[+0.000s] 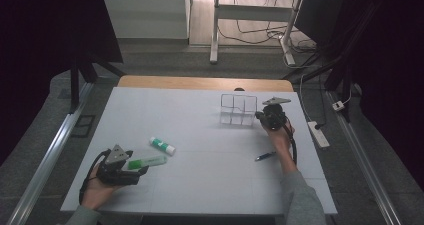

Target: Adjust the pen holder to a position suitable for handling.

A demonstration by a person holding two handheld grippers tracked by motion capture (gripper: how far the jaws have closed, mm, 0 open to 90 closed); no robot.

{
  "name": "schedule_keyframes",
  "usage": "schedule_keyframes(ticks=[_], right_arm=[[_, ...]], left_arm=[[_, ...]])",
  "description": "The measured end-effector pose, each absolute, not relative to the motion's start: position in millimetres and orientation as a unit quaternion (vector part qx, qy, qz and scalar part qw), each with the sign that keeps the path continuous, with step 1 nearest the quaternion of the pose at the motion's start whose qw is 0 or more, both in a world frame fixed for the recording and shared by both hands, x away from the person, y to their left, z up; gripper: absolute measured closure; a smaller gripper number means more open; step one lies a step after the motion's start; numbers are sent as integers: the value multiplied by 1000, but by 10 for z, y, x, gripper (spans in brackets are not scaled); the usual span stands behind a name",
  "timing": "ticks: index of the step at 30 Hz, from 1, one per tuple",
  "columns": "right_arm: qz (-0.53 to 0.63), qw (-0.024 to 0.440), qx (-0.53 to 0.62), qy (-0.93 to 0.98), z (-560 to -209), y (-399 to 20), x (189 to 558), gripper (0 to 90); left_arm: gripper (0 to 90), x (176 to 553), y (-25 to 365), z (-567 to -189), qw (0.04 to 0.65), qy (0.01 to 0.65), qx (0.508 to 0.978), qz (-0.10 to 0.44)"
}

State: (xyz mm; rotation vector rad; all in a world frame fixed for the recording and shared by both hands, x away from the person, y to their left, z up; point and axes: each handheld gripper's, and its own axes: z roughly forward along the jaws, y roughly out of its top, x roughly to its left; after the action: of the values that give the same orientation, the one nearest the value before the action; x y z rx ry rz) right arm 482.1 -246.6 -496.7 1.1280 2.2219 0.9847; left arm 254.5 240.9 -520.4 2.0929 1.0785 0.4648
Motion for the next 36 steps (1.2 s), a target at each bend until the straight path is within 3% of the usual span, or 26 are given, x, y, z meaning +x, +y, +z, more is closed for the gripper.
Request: schedule_keyframes(ticks=[36], right_arm=[[365, 223, 394, 814, -4960, -2104, 4883, 892]], left_arm=[[183, 2524, 2395, -5189, 363, 417, 813, 184]])
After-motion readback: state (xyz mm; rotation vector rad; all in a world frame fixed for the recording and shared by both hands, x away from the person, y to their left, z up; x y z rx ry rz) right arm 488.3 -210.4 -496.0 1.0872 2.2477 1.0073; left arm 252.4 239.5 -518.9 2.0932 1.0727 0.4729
